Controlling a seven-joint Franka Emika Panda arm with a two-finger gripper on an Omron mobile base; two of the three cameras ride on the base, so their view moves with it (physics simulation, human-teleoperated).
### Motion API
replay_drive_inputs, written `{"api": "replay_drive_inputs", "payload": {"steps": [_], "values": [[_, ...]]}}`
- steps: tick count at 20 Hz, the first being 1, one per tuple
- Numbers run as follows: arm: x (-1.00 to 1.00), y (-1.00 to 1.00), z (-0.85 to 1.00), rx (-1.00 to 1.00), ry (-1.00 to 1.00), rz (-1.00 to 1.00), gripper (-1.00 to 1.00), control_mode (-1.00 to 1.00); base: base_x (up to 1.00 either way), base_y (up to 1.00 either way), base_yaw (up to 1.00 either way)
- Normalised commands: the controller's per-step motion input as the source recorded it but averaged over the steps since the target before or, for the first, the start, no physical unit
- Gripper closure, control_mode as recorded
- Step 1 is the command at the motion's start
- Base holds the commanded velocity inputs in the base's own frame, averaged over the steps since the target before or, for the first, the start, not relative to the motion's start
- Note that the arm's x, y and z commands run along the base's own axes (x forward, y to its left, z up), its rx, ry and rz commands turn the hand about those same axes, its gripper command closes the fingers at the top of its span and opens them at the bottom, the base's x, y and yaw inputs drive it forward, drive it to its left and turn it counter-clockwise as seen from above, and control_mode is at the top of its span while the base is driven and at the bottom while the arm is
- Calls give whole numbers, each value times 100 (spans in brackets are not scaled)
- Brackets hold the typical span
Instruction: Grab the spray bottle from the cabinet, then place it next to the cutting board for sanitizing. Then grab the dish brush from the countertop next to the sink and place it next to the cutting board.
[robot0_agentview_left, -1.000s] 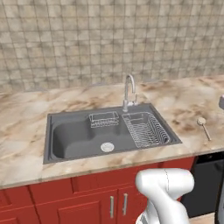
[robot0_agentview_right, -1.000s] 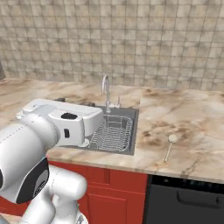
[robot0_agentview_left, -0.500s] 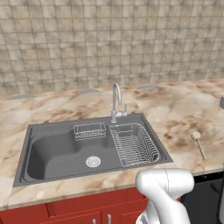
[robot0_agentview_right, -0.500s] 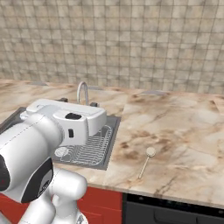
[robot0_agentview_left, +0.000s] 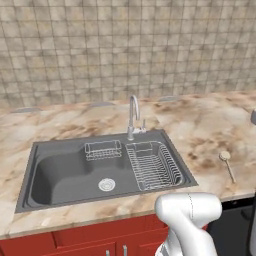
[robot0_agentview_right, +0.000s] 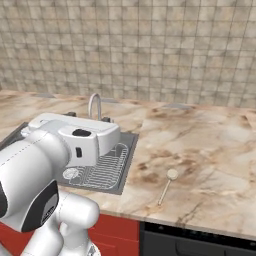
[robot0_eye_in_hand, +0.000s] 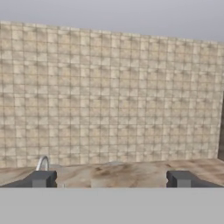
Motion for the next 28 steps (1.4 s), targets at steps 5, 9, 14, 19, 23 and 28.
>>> {"api": "replay_drive_inputs", "payload": {"steps": [5, 9, 14, 19, 23, 28], "values": [[0, 0, 0, 0, 0, 0, -100, 100, 70, -32, 27], [0, 0, 0, 0, 0, 0, -100, 100, 44, -14, 19], [8, -6, -4, 0, 4, 0, -100, -100, 35, -8, 6], [76, -26, -22, 0, 47, 0, -100, -100, 0, 0, 0], [81, -16, -10, 0, 64, 0, -100, -100, 0, 0, 0], [29, -46, -56, 0, 61, 0, -100, -100, 0, 0, 0]]}}
